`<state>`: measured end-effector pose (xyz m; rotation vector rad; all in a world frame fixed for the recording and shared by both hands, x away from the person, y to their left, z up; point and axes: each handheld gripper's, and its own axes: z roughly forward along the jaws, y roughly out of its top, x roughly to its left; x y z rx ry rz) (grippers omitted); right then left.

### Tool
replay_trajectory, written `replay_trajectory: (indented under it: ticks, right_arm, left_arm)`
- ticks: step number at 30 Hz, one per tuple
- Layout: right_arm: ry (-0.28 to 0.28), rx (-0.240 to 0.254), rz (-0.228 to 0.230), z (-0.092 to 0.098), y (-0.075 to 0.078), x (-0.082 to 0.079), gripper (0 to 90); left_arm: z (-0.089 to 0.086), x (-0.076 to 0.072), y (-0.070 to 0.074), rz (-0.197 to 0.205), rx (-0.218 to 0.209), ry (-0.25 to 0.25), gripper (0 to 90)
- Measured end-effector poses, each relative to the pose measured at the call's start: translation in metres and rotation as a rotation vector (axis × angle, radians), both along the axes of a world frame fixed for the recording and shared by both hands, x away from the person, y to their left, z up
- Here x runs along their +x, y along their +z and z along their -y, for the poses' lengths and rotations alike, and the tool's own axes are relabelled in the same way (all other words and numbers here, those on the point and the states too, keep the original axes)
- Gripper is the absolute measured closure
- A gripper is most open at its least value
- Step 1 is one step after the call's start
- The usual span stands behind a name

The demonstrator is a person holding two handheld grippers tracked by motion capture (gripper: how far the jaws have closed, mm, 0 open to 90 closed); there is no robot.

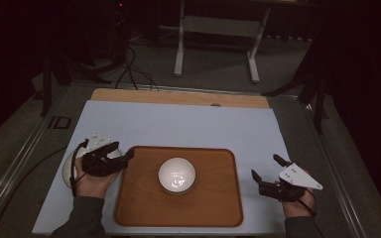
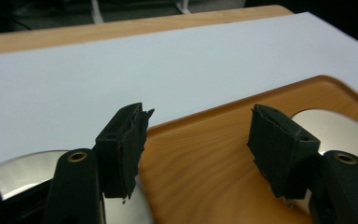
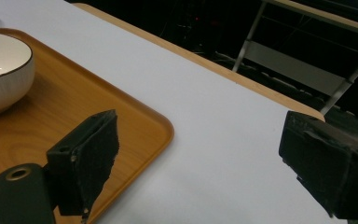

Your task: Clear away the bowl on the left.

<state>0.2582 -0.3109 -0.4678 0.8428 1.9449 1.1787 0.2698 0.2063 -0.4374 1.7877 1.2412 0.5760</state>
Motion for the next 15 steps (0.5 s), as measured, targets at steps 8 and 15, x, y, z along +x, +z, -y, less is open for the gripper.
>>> replay_trajectory:
  ticks: [8, 15]
  right_arm:
    - [0.004, 0.015, -0.002, 0.0, 0.0, 0.0, 11.5]
    - [0.002, 0.029, -0.004, 0.002, 0.001, 0.0, 11.5]
  left_arm:
    - [-0.035, -0.01, -0.002, 0.072, 0.006, 0.092, 32.5]
    - [-0.056, -0.019, -0.005, 0.134, 0.016, 0.171, 31.3]
